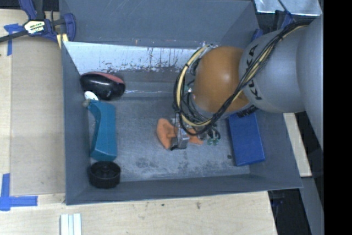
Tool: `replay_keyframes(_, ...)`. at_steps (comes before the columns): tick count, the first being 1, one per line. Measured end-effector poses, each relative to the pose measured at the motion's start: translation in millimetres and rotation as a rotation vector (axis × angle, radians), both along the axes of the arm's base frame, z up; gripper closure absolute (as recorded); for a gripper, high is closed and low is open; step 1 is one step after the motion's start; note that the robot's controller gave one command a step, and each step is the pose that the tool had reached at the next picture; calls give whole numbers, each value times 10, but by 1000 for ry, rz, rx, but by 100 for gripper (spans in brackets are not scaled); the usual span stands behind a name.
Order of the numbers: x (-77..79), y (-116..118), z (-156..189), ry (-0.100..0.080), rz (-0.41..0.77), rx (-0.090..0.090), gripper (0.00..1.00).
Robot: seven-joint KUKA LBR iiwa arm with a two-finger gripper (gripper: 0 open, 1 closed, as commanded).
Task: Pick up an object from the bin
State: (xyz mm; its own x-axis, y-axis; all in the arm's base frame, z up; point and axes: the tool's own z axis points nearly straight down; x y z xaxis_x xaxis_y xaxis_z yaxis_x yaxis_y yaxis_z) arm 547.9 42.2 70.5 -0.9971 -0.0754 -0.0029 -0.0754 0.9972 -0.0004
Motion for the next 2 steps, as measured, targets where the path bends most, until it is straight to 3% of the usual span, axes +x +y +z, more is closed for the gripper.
replay_keyframes(1,0,0,0,0,-1,0,100)
replay_keyframes(2,-161,-117,1467,-1,-45,1,100)
